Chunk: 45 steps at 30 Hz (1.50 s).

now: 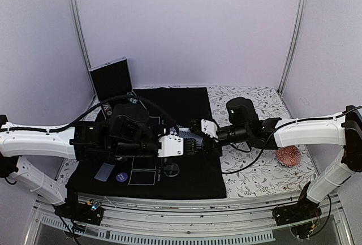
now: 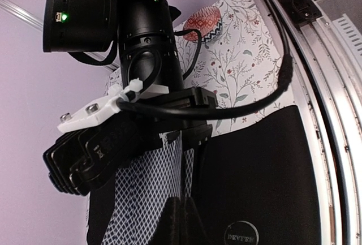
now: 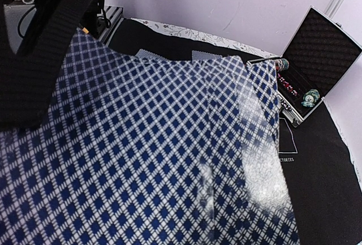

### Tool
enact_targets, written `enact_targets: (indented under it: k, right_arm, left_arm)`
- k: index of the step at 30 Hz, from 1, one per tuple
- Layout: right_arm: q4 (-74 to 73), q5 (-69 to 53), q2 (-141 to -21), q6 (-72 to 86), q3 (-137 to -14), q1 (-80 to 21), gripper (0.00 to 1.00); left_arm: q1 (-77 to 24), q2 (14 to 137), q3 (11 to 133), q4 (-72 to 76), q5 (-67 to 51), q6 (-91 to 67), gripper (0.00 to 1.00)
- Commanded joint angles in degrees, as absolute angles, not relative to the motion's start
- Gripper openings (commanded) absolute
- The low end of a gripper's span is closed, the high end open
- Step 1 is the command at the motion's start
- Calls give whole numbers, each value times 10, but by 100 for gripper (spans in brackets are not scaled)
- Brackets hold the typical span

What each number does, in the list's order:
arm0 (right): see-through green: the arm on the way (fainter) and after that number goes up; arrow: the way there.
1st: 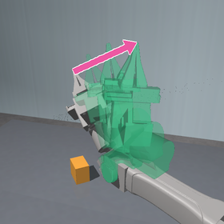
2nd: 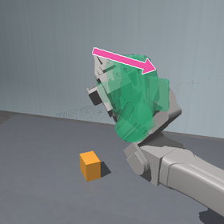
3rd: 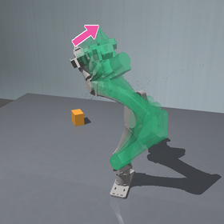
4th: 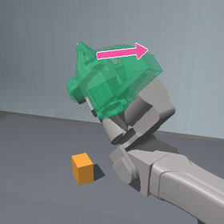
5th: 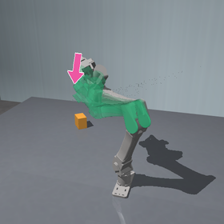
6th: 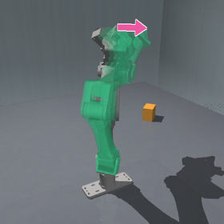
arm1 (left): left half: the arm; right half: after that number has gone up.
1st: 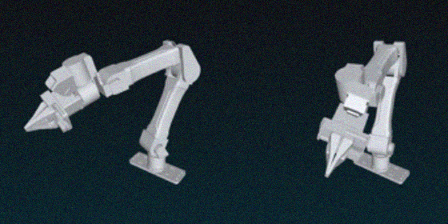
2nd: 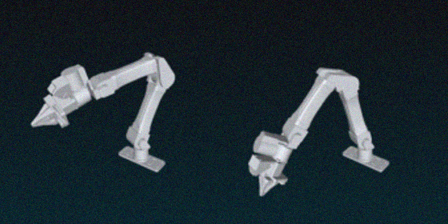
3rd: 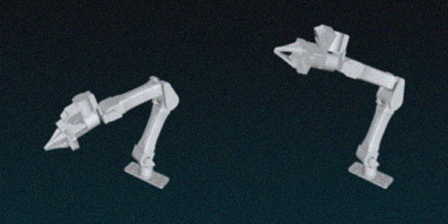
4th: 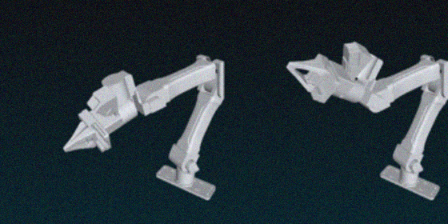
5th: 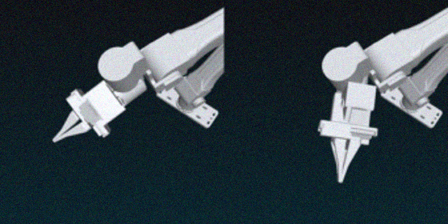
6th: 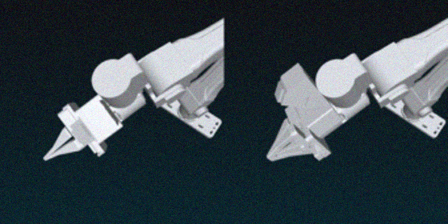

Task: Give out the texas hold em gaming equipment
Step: Pick up the poker card from the face-down deck piles.

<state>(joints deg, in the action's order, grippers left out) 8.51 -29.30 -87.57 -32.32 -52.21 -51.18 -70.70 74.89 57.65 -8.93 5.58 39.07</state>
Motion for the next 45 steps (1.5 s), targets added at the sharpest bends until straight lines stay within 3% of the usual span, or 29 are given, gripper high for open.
enact_targets:
  k: [1, 14, 32, 45]
  right_arm:
    - [88, -304, -880, -320, -537, -507, 37]
    - [88, -305, -881, -319, -539, -507, 37]
    - [86, -307, -878, -318, -537, -506, 37]
    - [84, -306, -875, -320, -537, -507, 37]
  left_arm:
    - [-703, 730, 592, -87, 51, 381, 0]
    - [-703, 746, 589, -94, 82, 382, 1]
    - [-703, 736, 588, -56, 99, 364, 30]
    - [-700, 750, 593, -33, 135, 368, 29]
